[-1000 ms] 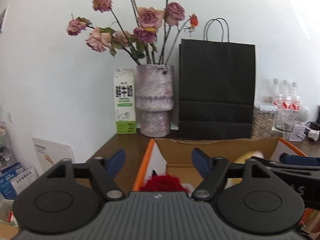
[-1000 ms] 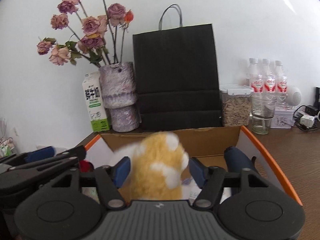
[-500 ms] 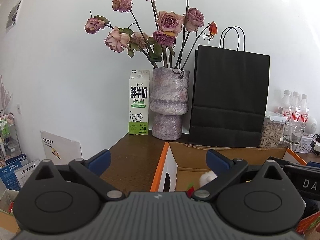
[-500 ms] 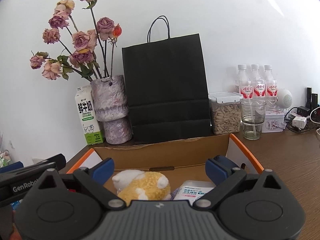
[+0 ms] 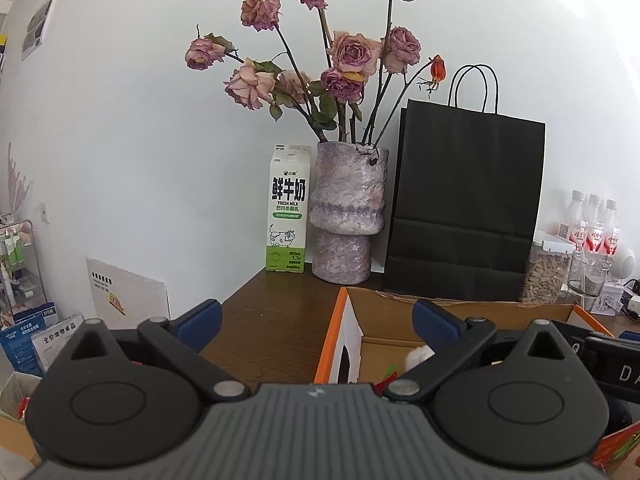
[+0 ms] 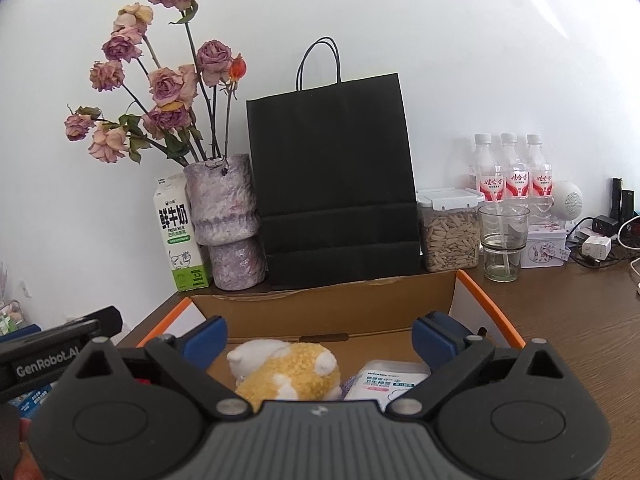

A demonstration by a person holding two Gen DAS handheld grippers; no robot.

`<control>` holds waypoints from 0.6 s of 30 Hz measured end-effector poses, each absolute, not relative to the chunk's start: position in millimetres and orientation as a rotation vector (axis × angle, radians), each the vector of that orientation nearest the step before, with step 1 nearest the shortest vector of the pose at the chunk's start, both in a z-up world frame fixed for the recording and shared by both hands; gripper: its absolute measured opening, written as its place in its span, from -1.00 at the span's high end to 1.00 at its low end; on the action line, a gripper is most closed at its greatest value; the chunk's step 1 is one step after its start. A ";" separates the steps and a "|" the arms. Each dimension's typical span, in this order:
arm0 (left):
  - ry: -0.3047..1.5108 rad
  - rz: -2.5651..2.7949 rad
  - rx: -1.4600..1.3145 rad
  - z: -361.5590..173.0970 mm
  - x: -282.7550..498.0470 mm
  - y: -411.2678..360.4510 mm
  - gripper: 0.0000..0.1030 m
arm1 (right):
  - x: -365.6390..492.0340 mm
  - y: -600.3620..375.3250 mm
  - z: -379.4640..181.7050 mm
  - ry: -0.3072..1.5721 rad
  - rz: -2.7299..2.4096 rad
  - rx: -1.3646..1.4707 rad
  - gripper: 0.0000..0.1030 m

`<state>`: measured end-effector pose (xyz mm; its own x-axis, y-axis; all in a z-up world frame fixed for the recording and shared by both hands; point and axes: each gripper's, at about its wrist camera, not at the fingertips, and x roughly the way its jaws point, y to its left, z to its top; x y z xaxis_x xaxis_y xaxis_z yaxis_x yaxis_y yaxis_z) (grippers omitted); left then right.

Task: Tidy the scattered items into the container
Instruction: 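Withdraw both tools from the box back over the table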

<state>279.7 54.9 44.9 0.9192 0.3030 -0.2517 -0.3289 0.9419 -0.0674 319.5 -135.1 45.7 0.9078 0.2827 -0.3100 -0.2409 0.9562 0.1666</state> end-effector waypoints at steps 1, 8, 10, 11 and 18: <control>0.240 0.325 -0.112 45.0 277.4 55.6 -1.00 | 316.8 -136.7 45.5 0.336 0.269 0.122 -0.92; 0.204 0.318 -0.166 43.9 257.9 64.8 -1.00 | 294.1 -158.8 47.9 0.308 0.244 0.138 -0.93; 0.187 0.307 -0.196 46.8 251.1 68.2 -1.00 | 286.5 -165.9 48.4 0.302 0.238 0.146 -0.94; 0.182 0.302 -0.208 48.5 247.9 69.2 -1.00 | 283.1 -168.9 48.6 0.300 0.236 0.148 -0.94; 0.218 0.253 -0.179 50.5 223.1 61.0 -1.00 | 260.1 -183.2 45.5 0.320 0.232 0.123 -0.97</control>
<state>223.1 61.0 50.5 0.9449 0.2277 -0.2351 -0.2663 0.9525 -0.1476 260.1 -183.2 45.5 0.9230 0.2450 -0.2967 -0.2063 0.9660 0.1558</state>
